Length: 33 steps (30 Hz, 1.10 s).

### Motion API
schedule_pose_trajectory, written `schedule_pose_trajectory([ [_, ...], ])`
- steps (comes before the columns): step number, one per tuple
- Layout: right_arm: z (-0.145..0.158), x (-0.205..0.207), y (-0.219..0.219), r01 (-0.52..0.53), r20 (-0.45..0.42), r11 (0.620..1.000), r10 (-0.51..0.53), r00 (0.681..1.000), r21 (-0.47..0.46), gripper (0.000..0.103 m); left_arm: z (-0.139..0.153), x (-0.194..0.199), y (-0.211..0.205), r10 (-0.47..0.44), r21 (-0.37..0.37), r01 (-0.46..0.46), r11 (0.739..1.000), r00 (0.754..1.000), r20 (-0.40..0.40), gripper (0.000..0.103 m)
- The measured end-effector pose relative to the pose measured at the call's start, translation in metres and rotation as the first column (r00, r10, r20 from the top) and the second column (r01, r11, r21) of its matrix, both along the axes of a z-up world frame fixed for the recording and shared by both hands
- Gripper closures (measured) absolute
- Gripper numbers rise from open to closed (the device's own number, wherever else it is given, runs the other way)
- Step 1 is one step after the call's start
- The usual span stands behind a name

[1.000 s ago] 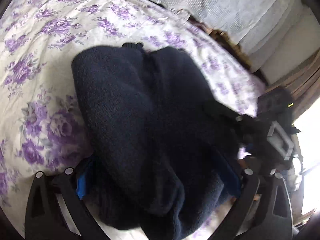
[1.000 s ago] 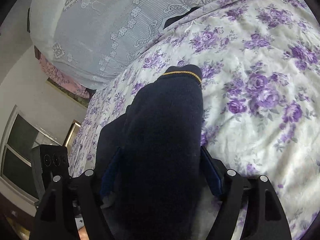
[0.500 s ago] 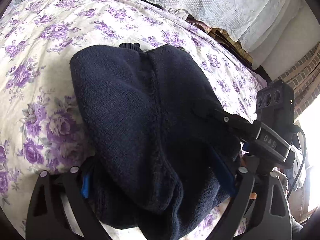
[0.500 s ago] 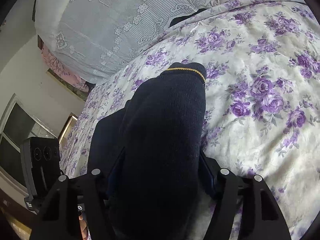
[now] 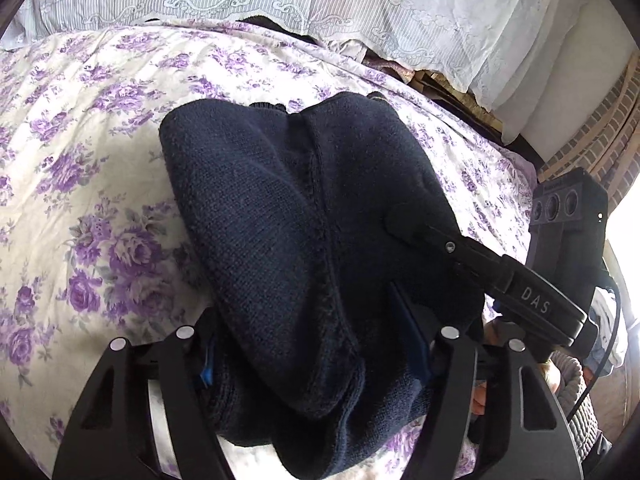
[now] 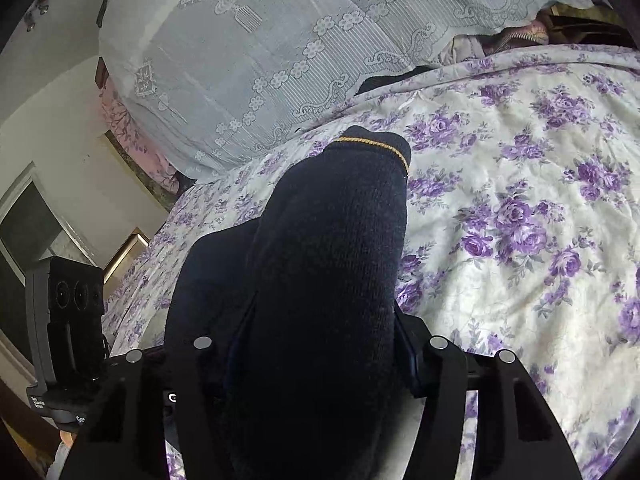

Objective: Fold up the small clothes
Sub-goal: 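Lift the navy bundle with the right gripper and carry it toward the towel stack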

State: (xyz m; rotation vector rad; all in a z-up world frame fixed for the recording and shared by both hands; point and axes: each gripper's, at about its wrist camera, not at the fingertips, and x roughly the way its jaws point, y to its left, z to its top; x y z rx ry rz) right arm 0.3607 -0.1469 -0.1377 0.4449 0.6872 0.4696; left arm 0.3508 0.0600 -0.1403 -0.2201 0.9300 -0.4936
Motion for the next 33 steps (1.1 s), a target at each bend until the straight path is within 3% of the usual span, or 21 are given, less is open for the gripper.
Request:
schedule_pose_trajectory([
  [9, 0.008, -0.041, -0.012, 0.036, 0.035, 0.999, -0.035, 0.999, -0.016, 0.044, 0.009, -0.035, -0.016, -0.009, 0.036, 0.007, 0.999, 0.999, 0.050, 0.038],
  [22, 0.007, -0.083, -0.029, 0.064, 0.022, 0.998, -0.064, 0.998, -0.002, 0.044, 0.012, -0.078, -0.041, -0.019, 0.090, 0.012, 0.996, 0.996, 0.087, 0.038],
  [33, 0.010, -0.139, -0.050, 0.087, 0.016, 0.996, -0.087, 0.996, 0.004, 0.044, 0.017, -0.139, -0.070, -0.017, 0.137, -0.005, 0.991, 0.987, 0.162, 0.038],
])
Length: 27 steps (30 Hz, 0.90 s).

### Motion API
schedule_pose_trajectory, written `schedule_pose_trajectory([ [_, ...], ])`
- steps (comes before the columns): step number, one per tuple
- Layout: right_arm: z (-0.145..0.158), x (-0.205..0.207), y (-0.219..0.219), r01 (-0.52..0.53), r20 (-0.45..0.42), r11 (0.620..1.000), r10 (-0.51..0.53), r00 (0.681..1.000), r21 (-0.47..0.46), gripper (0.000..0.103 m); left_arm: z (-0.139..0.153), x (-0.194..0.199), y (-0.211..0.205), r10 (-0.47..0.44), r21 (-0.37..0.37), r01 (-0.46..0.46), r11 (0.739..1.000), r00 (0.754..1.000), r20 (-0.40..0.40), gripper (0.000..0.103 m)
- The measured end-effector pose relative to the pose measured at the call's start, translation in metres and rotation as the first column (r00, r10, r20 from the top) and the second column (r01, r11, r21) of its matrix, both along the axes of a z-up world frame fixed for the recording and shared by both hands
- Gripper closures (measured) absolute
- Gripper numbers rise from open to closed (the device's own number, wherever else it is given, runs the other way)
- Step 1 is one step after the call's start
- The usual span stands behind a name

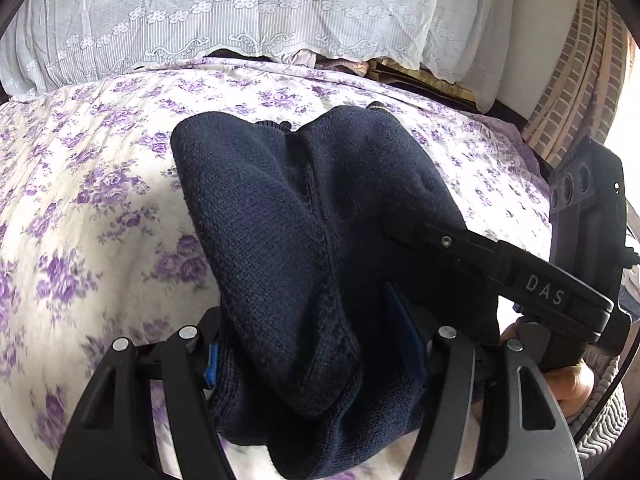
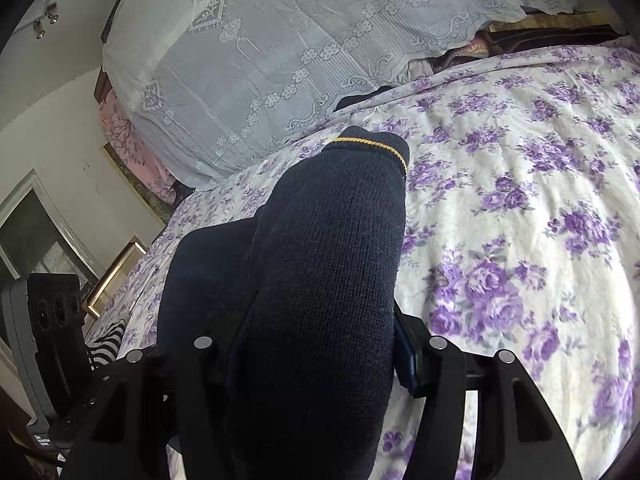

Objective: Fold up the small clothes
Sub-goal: 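Lift the navy bundle with the right gripper and carry it toward the towel stack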

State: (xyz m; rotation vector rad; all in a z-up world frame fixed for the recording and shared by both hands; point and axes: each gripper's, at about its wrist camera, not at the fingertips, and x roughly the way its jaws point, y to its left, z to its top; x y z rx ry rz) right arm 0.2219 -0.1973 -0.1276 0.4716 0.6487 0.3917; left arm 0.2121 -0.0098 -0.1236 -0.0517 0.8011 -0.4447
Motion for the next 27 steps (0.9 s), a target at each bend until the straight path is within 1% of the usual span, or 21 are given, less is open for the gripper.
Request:
schedule_pose_trajectory([
  [3, 0.003, -0.020, -0.008, 0.012, 0.007, 1.000, -0.012, 1.000, -0.007, 0.044, 0.002, -0.021, -0.009, -0.010, 0.016, 0.009, 1.000, 0.999, 0.036, 0.038],
  [5, 0.004, -0.035, -0.016, 0.023, 0.014, 1.000, -0.023, 1.000, -0.013, 0.044, 0.004, -0.032, -0.015, -0.026, 0.010, 0.026, 1.000, 0.999, 0.044, 0.038],
  [8, 0.005, -0.057, -0.031, 0.046, 0.023, 0.999, -0.046, 0.999, -0.014, 0.044, 0.005, -0.046, -0.026, -0.062, 0.008, 0.061, 0.998, 0.997, 0.053, 0.038],
  [12, 0.005, -0.087, -0.051, 0.088, 0.036, 0.996, -0.088, 0.995, -0.015, 0.044, 0.007, -0.067, -0.048, -0.109, 0.032, 0.107, 0.994, 0.991, 0.076, 0.038],
  [16, 0.013, -0.117, -0.075, 0.144, 0.064, 0.989, -0.142, 0.988, -0.026, 0.044, 0.011, -0.085, -0.071, -0.160, 0.028, 0.158, 0.987, 0.983, 0.086, 0.038],
  [22, 0.022, -0.155, -0.115, 0.228, 0.083, 0.973, -0.224, 0.971, -0.046, 0.044, 0.019, -0.106, -0.115, -0.249, 0.027, 0.247, 0.969, 0.964, 0.091, 0.038],
  [27, 0.026, -0.189, -0.151, 0.310, 0.075, 0.947, -0.305, 0.949, -0.081, 0.044, 0.022, -0.118, -0.161, -0.343, 0.007, 0.344, 0.939, 0.937, 0.071, 0.038],
])
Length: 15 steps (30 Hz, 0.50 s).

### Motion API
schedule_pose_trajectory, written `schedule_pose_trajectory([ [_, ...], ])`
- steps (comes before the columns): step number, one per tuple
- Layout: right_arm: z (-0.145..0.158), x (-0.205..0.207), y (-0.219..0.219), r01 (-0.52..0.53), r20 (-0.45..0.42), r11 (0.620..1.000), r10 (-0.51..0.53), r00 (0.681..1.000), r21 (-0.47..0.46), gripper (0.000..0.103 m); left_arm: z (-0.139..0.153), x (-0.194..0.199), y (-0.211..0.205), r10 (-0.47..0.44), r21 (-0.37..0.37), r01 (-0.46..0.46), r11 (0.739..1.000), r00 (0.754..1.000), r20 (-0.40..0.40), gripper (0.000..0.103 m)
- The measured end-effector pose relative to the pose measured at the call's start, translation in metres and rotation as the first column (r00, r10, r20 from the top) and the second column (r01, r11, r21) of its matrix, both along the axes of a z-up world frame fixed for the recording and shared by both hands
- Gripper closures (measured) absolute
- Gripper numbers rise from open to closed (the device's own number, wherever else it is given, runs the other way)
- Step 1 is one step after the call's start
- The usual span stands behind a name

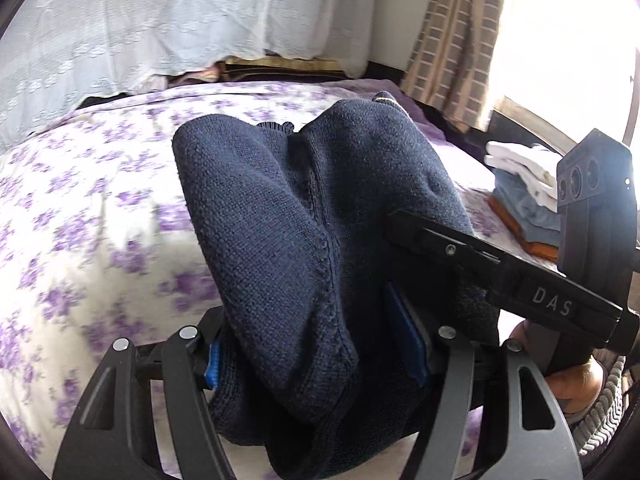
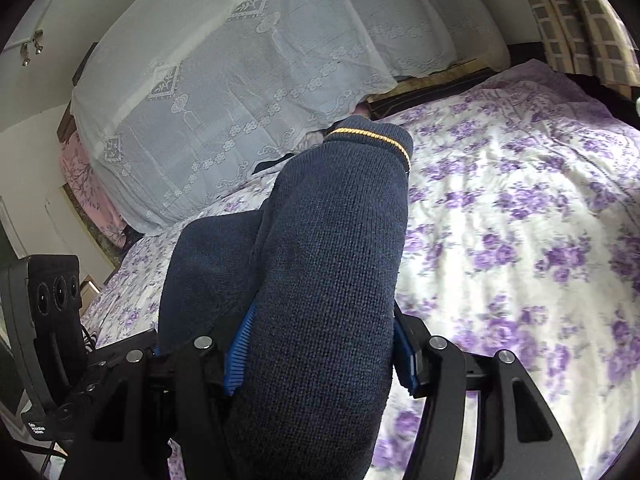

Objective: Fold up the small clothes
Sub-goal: 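Lift the navy bundle with the right gripper and carry it toward the towel stack, then lower the navy bundle onto the bed beside the towel stack and open the right gripper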

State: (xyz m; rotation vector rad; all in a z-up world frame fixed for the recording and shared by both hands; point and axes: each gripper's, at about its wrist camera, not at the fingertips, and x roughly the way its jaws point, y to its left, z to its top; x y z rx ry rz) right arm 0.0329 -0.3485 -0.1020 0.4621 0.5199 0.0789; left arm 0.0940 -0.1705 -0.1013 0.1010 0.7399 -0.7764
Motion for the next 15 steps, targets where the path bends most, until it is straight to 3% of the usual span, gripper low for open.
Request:
schedule_pose_trajectory([
  [7, -0.001, -0.047, -0.057, 0.127, -0.048, 0.991, -0.129, 0.991, -0.027, 0.044, 0.002, -0.021, -0.072, -0.149, 0.015, 0.150, 0.989, 0.988, -0.039, 0.038],
  [15, -0.003, -0.093, -0.117, 0.252, -0.117, 0.966, -0.256, 0.960, -0.048, 0.044, -0.005, -0.046, -0.152, -0.290, 0.021, 0.294, 0.955, 0.950, -0.113, 0.038],
])
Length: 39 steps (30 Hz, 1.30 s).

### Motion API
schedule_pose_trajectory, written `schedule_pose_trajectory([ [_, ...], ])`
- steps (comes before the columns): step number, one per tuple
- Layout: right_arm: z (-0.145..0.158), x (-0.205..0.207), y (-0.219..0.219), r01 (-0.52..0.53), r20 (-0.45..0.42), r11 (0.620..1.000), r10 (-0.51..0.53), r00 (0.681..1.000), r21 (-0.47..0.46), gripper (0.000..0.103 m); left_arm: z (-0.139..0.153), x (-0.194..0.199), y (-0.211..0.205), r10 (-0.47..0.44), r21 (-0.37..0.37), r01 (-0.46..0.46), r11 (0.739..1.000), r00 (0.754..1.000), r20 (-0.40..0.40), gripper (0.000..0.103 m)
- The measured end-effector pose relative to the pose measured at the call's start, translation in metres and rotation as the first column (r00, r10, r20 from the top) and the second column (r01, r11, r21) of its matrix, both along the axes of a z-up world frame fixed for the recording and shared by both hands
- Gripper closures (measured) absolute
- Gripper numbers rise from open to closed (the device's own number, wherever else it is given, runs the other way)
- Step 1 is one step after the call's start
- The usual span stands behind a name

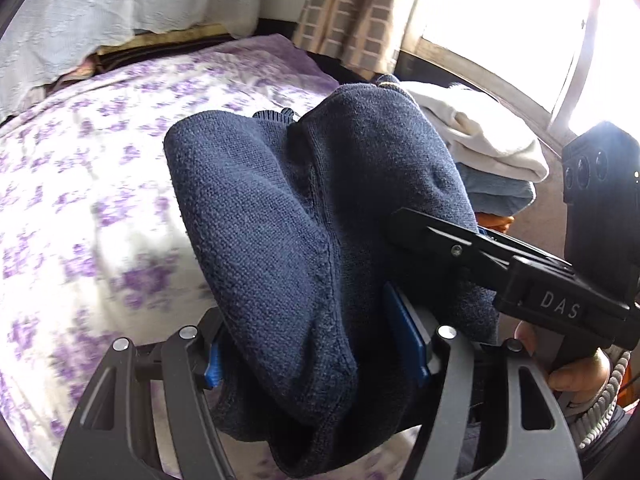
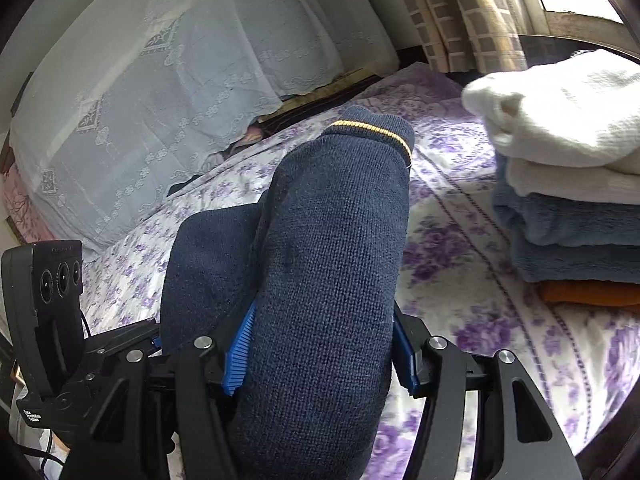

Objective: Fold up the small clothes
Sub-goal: 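Lower the navy bundle onto the bed beside the towel stack and open the right gripper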

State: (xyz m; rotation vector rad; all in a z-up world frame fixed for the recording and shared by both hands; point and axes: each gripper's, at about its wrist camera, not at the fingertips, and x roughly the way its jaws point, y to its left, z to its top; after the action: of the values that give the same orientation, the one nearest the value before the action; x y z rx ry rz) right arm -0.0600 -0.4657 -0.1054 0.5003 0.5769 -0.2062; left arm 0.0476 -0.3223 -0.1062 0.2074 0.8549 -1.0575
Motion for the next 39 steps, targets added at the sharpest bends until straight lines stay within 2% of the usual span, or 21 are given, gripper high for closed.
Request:
schedule_pose_trajectory([
  [4, -0.009, -0.011, -0.028, 0.043, -0.050, 0.999, -0.042, 0.998, 0.020, 0.044, -0.012, -0.005, -0.034, -0.034, 0.024, 0.035, 0.999, 0.998, -0.047, 0.038],
  [7, -0.028, -0.009, -0.047, 0.066, -0.097, 0.995, -0.058, 0.994, 0.080, 0.044, -0.026, -0.004, -0.054, -0.028, 0.072, 0.034, 0.997, 0.997, -0.075, 0.036],
  [10, -0.050, -0.007, -0.057, 0.074, -0.111, 0.992, -0.062, 0.992, 0.106, 0.040, -0.037, -0.007, -0.062, 0.002, 0.118, 0.000, 0.993, 1.000, -0.014, 0.022],
  [12, -0.055, -0.008, -0.058, 0.063, -0.093, 0.994, -0.054, 0.994, 0.092, 0.037, -0.040, -0.009, -0.062, 0.030, 0.134, -0.036, 0.990, 0.998, 0.047, 0.006],
  [17, -0.050, -0.010, -0.052, 0.067, -0.094, 0.997, -0.064, 0.993, 0.030, 0.035, -0.039, -0.015, -0.058, 0.034, 0.123, -0.047, 0.991, 0.994, 0.109, 0.004],
  [20, -0.036, -0.016, -0.038, 0.072, -0.095, 0.995, -0.079, 0.992, -0.072, 0.035, -0.032, -0.022, -0.049, 0.043, 0.114, -0.067, 0.991, 0.979, 0.199, 0.004],
  [23, -0.015, -0.025, -0.018, 0.064, -0.079, 0.974, -0.083, 0.993, -0.218, 0.045, -0.027, -0.029, -0.044, 0.059, 0.108, -0.093, 0.990, 0.957, 0.283, 0.004],
  [24, -0.008, -0.029, -0.013, 0.061, -0.068, 0.967, -0.080, 0.995, -0.248, 0.052, -0.025, -0.030, -0.043, 0.066, 0.104, -0.101, 0.990, 0.953, 0.296, 0.004],
  [25, -0.002, -0.032, -0.008, 0.060, -0.056, 0.960, -0.078, 0.995, -0.274, 0.065, -0.024, -0.029, -0.041, 0.074, 0.099, -0.109, 0.989, 0.949, 0.306, 0.004],
  [27, 0.007, -0.038, -0.002, 0.058, -0.042, 0.950, -0.074, 0.996, -0.307, 0.076, -0.021, -0.027, -0.036, 0.094, 0.088, -0.127, 0.988, 0.946, 0.309, 0.004],
  [30, 0.005, -0.039, 0.004, 0.043, -0.054, 0.951, -0.063, 0.997, -0.307, 0.081, -0.022, -0.019, -0.030, 0.129, 0.081, -0.159, 0.984, 0.947, 0.293, 0.004],
  [34, -0.017, -0.040, 0.005, 0.036, -0.126, 0.953, -0.077, 0.989, -0.299, 0.081, -0.028, -0.016, -0.030, 0.135, 0.103, -0.173, 0.979, 0.943, 0.305, 0.004],
  [39, -0.018, -0.036, -0.001, 0.023, -0.150, 0.952, -0.072, 0.986, -0.305, 0.080, -0.029, -0.026, -0.034, 0.118, 0.117, -0.172, 0.978, 0.922, 0.369, 0.004],
])
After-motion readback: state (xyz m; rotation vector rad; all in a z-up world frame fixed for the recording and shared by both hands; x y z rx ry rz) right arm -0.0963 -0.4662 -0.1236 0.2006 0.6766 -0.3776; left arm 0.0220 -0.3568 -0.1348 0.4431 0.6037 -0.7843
